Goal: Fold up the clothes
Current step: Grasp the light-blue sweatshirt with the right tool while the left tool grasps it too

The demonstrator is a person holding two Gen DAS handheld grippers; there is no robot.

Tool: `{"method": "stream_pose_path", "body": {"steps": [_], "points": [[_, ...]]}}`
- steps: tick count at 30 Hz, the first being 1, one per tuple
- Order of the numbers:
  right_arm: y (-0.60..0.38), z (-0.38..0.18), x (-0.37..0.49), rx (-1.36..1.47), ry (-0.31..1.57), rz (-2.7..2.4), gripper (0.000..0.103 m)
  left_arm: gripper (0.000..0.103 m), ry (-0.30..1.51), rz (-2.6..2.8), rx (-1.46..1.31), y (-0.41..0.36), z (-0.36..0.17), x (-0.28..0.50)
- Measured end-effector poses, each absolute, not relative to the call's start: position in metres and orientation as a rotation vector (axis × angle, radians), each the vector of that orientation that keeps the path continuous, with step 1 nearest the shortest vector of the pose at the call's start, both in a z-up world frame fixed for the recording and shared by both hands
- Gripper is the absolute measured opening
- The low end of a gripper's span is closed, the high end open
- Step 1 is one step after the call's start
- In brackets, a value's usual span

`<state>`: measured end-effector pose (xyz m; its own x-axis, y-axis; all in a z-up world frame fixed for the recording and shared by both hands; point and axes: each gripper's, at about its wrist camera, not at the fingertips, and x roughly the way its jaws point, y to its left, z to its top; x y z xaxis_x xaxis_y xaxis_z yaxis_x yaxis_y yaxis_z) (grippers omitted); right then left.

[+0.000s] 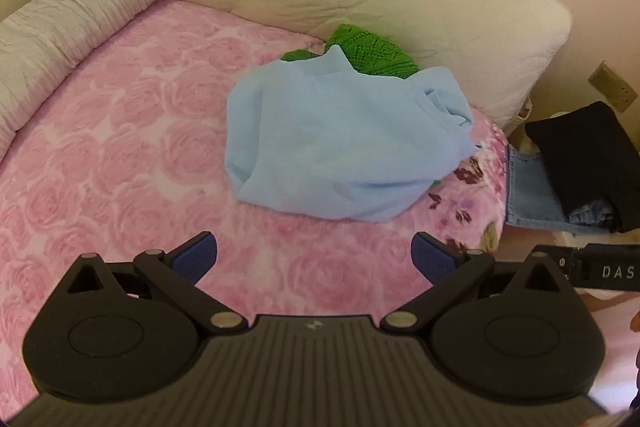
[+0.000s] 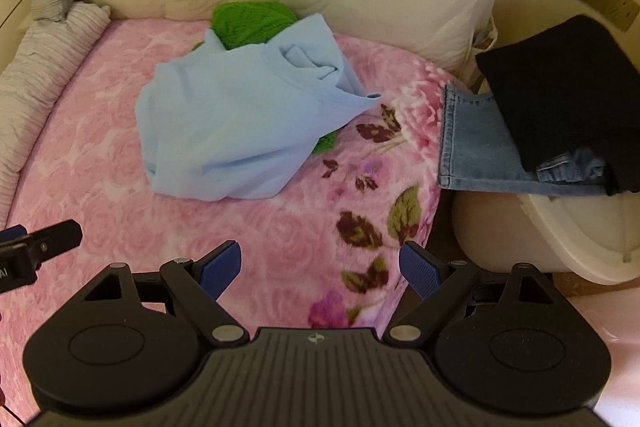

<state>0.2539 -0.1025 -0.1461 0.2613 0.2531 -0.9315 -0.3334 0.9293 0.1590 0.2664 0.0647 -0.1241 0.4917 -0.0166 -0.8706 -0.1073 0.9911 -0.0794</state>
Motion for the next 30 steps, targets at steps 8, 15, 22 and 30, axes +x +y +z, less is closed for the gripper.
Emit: {"method": "stream_pose_path", "body": {"steps": [8,15,22,30], "points": [[-0.115,-0.195,0.328,0.130,1.344,0.325,0.082,0.102,1.132,0.062,-0.202,0.068,-0.174,0.344],[-0.140,-0.252,0.392,0.597,1.428,0.134,0.069,0.102,1.180,0.097,-0.238,0.081,-0.206,0.402],[-0.154,-0.305,0.439,0.960,1.446,-0.031,0.062,0.102,1.209,0.126,-0.281,0.096,-0.230,0.437],[-0.138,-0.342,0.465,0.949,1.524,-0.035,0.043,0.102,1.157,0.211,-0.385,0.127,-0.253,0.473]]}}
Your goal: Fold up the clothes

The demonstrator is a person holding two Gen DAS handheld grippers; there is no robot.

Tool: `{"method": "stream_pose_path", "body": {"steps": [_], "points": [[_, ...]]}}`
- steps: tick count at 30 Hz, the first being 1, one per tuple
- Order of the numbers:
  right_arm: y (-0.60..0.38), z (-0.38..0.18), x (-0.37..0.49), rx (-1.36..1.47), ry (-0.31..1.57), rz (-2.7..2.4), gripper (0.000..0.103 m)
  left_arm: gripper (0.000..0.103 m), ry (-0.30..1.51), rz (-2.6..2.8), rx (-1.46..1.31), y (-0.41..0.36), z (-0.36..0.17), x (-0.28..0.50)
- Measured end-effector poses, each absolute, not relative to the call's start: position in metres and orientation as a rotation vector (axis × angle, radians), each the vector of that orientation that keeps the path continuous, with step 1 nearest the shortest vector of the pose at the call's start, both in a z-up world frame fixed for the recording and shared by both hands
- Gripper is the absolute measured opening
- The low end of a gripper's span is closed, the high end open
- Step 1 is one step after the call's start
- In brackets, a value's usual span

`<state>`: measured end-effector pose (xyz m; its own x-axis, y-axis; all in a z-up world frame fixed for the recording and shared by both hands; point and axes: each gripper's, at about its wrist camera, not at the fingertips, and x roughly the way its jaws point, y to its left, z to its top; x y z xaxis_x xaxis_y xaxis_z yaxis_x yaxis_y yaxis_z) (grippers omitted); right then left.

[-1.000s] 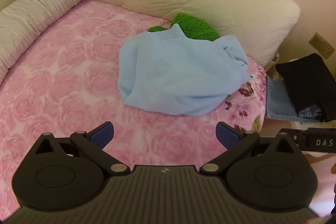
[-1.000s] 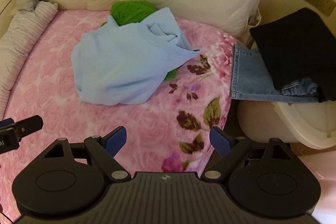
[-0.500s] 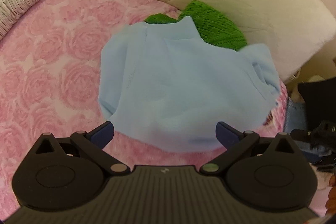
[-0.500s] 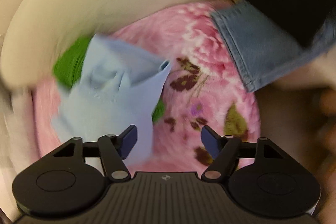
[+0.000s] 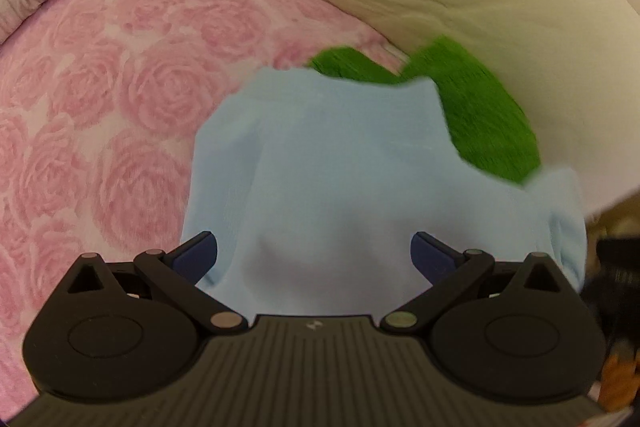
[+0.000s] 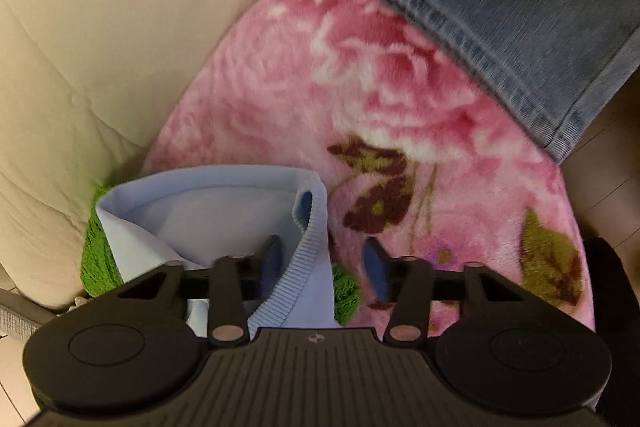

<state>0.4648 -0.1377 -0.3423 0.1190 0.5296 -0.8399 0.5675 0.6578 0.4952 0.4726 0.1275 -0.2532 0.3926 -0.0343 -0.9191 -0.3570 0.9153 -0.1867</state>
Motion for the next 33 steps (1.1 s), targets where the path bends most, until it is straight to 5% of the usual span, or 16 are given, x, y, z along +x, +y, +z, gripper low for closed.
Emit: {"method": "stream_pose_path", "body": {"steps": [11,13,15,19,33], "points": [[-0.133,-0.342,0.477,0.866,1.541,0.048,0.038,0.096,1.085,0.364,-0.770,0.172,-0.287,0.509],[-0.130,-0.339,0.476,0.853,1.541,0.071,0.032,0.054,1.118,0.374,-0.775,0.172,-0.295,0.510],[-0.128,-0.335,0.475,0.829,1.538,0.100,0.015,0.040,1.125,0.360,-0.775,0.170,-0.298,0.503],[-0.126,-0.312,0.470,0.764,1.481,0.171,0.007,0.013,1.035,0.532,-0.849,0.164,-0.283,0.478],[-0.045,-0.109,0.390,0.465,1.012,0.812,0.007,0.009,0.669,0.589,-0.886,0.150,-0.139,0.264]]}}
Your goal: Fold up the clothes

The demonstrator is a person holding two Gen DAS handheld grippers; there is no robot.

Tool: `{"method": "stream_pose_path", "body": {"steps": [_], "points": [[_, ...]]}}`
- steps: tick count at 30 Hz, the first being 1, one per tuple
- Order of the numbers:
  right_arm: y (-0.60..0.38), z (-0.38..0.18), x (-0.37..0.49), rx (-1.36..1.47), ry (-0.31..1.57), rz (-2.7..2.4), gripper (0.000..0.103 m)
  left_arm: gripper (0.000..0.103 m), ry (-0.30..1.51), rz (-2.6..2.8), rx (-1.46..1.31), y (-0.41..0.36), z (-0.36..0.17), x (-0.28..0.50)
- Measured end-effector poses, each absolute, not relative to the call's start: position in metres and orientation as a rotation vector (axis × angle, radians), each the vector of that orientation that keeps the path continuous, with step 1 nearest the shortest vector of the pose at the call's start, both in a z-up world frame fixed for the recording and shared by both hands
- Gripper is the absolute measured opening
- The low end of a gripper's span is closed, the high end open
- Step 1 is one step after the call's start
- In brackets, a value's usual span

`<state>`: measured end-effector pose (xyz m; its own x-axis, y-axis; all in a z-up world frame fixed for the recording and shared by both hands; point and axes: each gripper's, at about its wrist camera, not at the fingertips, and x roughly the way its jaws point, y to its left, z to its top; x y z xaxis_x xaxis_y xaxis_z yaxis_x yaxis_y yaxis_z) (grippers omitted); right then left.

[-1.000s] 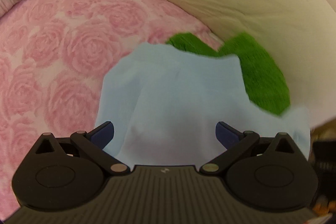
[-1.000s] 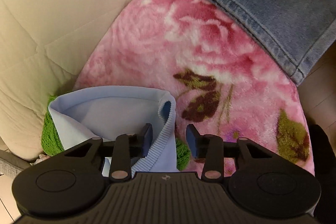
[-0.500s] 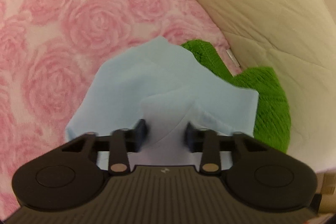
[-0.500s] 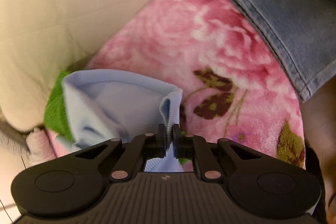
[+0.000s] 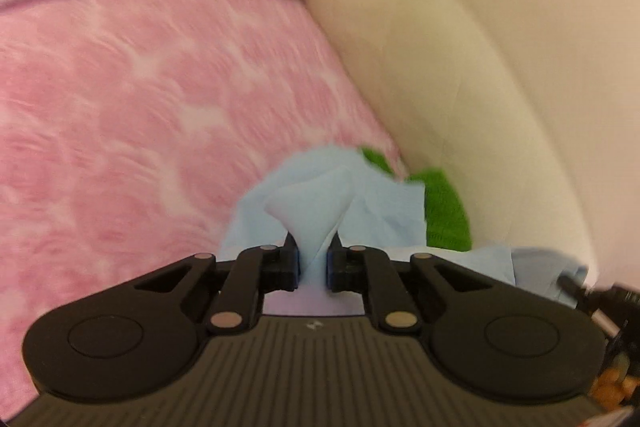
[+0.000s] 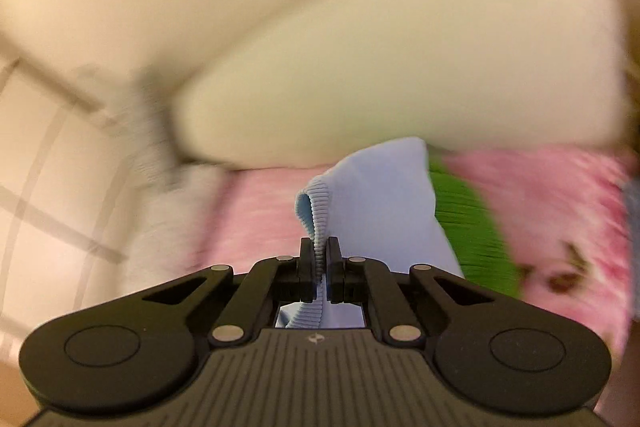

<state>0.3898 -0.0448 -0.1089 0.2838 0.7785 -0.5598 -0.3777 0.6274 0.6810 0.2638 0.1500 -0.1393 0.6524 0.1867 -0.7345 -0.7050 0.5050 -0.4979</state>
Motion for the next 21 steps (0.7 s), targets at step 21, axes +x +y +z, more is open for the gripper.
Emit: {"method": "stream_pose_path", "body": {"steps": [21], "points": [[0.026,0.085,-0.015,0.462,0.779,1.899,0.007,0.011,0.037,1.161,-0.766,0.035,0.089,-0.259]]}}
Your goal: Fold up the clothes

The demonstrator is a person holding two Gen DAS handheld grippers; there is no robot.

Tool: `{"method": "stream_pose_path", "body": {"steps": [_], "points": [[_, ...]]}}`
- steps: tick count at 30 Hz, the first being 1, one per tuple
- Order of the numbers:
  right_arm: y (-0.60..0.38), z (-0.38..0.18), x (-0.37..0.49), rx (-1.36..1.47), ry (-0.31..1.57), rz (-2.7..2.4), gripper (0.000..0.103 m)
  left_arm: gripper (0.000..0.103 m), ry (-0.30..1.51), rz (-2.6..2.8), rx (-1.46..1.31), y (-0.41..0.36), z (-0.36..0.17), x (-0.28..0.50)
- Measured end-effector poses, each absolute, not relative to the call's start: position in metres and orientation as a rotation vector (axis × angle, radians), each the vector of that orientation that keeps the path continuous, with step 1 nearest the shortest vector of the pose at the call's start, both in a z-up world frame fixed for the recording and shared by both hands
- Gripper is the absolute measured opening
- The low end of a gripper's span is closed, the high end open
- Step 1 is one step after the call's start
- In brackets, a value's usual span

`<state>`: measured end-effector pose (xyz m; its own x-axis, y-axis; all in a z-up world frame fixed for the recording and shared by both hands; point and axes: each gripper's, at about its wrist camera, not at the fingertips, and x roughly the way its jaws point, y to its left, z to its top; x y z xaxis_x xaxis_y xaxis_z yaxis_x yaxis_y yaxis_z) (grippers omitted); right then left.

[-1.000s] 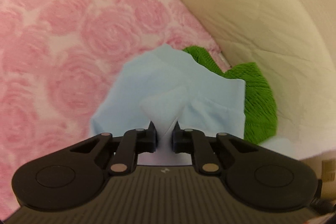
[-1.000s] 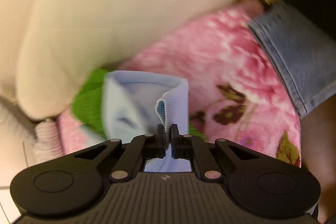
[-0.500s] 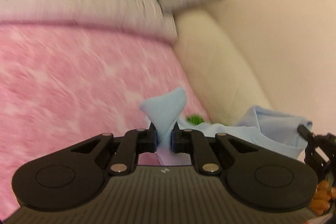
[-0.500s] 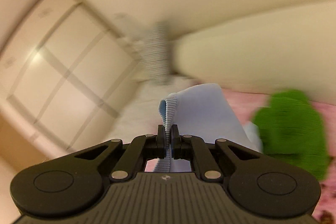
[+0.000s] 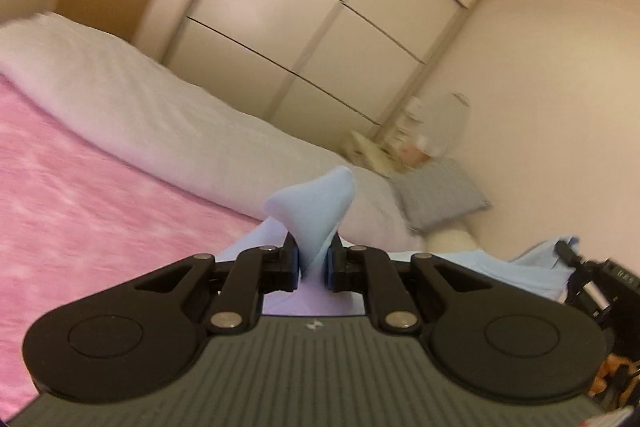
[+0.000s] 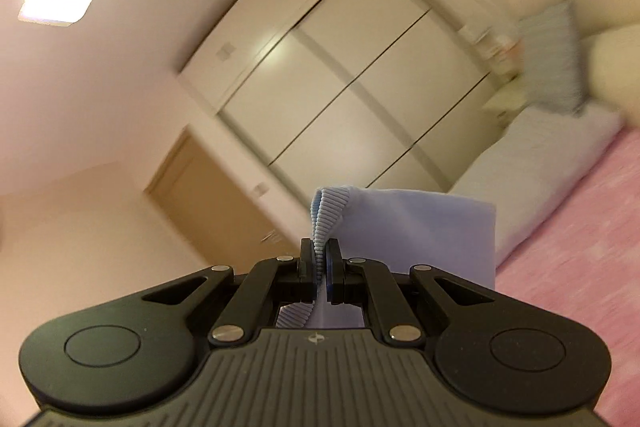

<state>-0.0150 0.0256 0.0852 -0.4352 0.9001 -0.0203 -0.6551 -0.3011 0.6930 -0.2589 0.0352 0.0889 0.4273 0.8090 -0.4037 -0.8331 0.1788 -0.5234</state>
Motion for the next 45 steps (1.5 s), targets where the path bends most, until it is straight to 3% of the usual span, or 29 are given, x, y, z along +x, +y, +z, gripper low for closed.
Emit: {"method": "stream_pose_path", "body": {"steps": [4,6,7,8,11,13,18,26,30,45], "points": [[0.045,0.072,-0.106,0.254,0.888,1.949,0.008,0.019,0.087,1.271,-0.839,0.033,0.067,-0.318],[0.057,0.055,-0.149,0.045,0.998,1.923,0.024,0.024,0.131,1.333,-0.902,0.036,0.048,-0.342],[0.066,0.044,-0.169,-0.110,1.068,1.908,0.039,0.024,0.154,1.362,-0.939,0.038,0.038,-0.352],[0.067,0.033,-0.183,-0.203,1.114,1.888,0.046,0.023,0.172,1.385,-0.971,0.037,0.030,-0.360],[0.067,0.003,-0.217,-0.416,1.231,1.849,0.046,0.026,0.216,1.440,-1.039,0.026,0.013,-0.381],[0.072,-0.006,-0.214,-0.459,1.273,1.860,0.046,0.032,0.236,1.462,-1.078,0.009,0.003,-0.393],[0.056,-0.008,-0.222,-0.597,1.274,1.848,0.052,0.038,0.330,1.508,-1.155,-0.042,-0.025,-0.413],[0.026,-0.040,-0.208,-0.786,1.212,1.819,0.059,0.048,0.484,1.483,-1.176,-0.096,-0.044,-0.361],[-0.005,-0.051,-0.189,-0.851,1.187,1.804,0.062,0.058,0.532,1.471,-1.137,-0.121,-0.042,-0.331],[-0.116,-0.070,-0.152,-0.969,1.136,1.851,0.071,0.065,0.621,1.490,-1.067,-0.239,-0.041,-0.275]]}}
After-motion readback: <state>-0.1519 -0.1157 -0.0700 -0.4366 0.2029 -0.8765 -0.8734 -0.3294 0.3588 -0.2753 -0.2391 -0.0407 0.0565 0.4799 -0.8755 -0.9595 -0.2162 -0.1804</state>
